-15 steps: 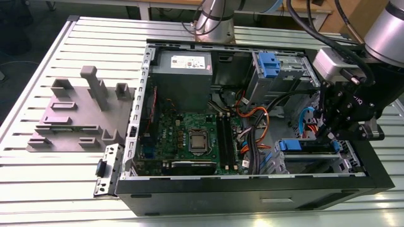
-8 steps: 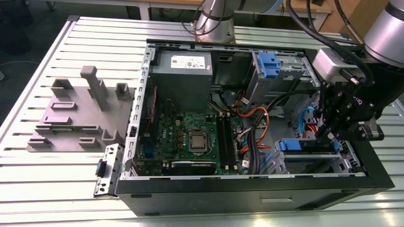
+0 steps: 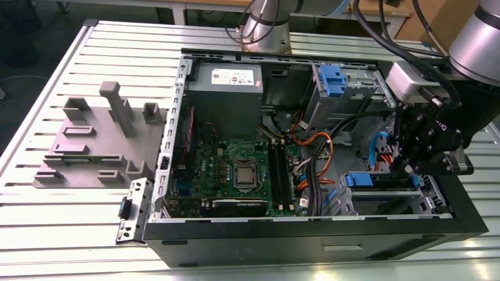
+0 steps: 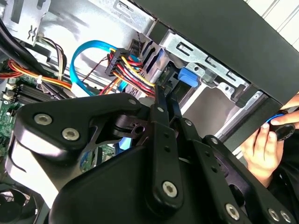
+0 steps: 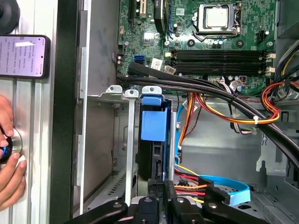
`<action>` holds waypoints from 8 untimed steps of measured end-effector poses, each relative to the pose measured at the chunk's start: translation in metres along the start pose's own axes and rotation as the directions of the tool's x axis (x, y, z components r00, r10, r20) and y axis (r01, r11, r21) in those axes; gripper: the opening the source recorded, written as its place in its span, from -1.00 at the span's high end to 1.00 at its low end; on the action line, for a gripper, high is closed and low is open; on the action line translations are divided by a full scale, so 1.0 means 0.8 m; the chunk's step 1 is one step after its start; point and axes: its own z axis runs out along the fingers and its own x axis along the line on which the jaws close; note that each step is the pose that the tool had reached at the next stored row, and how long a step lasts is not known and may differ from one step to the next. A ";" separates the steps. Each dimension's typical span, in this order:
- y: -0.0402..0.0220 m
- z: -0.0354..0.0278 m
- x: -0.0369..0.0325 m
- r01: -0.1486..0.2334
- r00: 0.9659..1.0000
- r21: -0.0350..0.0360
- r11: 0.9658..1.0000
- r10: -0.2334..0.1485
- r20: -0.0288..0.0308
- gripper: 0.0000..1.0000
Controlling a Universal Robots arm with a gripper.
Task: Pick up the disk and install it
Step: 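Insert the first disk wire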
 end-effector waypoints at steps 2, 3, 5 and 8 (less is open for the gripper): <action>0.0000 0.0021 -0.0002 0.000 1.000 0.000 1.000 0.000 0.001 0.66; 0.0000 0.0029 -0.0003 0.000 1.000 0.000 1.000 0.000 0.002 0.66; 0.0000 0.0032 -0.0003 0.000 1.000 0.000 1.000 0.000 0.002 0.66; 0.0000 0.0036 -0.0002 0.000 1.000 0.000 1.000 0.000 0.002 0.66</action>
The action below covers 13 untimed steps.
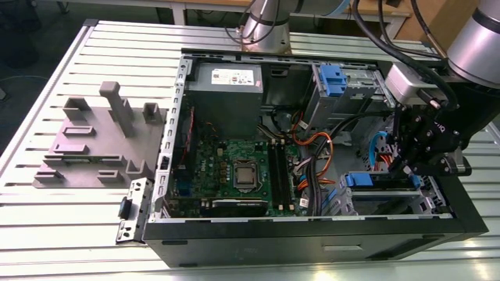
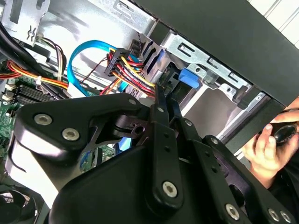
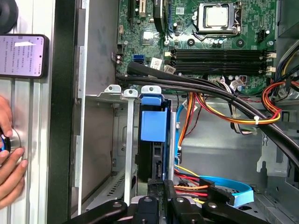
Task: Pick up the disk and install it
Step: 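Insert the first disk wire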
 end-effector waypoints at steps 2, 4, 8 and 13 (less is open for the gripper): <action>0.0000 0.0003 -0.0001 0.000 1.000 0.000 1.000 0.000 0.001 0.66; 0.0000 -0.0015 0.0002 0.000 1.000 0.000 1.000 0.000 0.003 0.64; 0.0001 -0.0161 0.0020 0.000 1.000 -0.001 1.000 0.000 0.008 0.51; 0.0001 -0.0204 0.0025 0.000 1.000 -0.001 1.000 0.000 0.010 0.54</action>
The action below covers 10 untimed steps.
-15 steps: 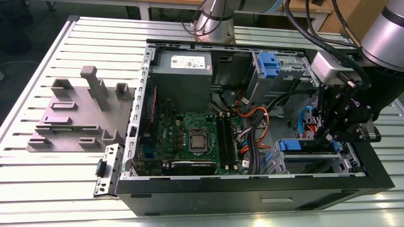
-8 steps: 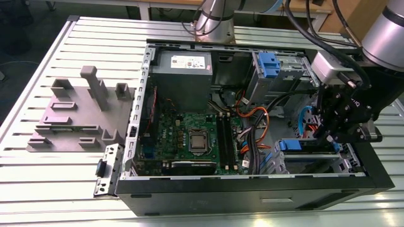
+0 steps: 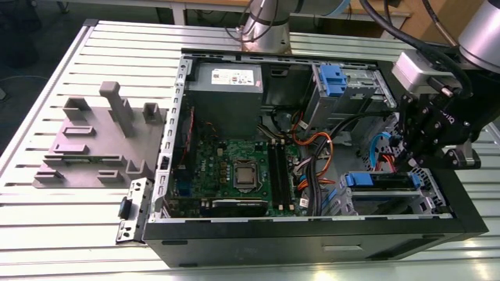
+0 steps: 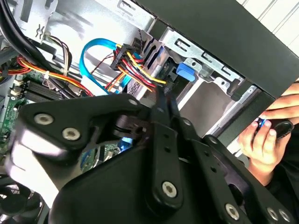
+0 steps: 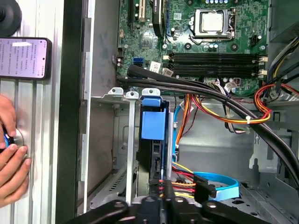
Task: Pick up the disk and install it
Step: 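Insert the first disk wire, then insert the second disk wire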
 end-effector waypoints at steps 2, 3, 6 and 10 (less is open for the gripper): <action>0.0000 -0.0001 0.0000 0.000 1.000 0.000 1.000 0.000 0.000 0.79; 0.0000 -0.0001 0.0000 0.000 1.000 0.000 1.000 0.000 0.000 0.79; 0.0000 -0.0001 0.0000 0.000 1.000 0.000 1.000 0.000 0.000 0.79; 0.0000 -0.0001 0.0000 0.000 1.000 0.000 1.000 0.000 0.001 0.79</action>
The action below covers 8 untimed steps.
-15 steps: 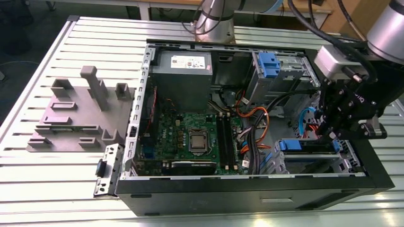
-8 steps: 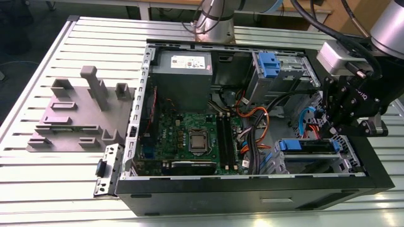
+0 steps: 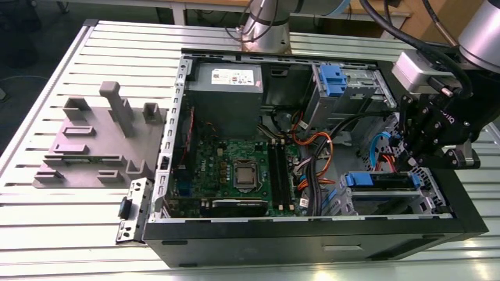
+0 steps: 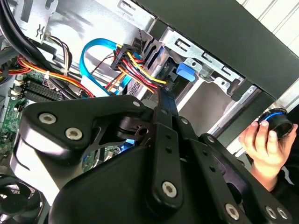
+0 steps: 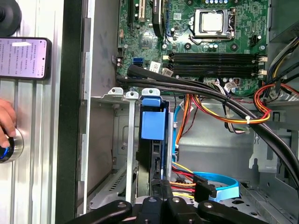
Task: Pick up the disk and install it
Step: 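Insert the second disk wire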
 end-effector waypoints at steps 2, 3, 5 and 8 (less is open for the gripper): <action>0.0000 0.0000 0.0000 0.000 1.000 0.000 1.000 0.000 0.000 0.79; 0.0000 0.0000 0.0000 0.000 1.000 0.000 1.000 0.000 0.000 0.79; 0.0000 0.0000 0.0000 0.000 1.000 0.000 1.000 0.000 0.000 0.79; 0.0000 0.0000 0.0000 0.000 1.000 0.000 1.000 0.000 0.000 0.79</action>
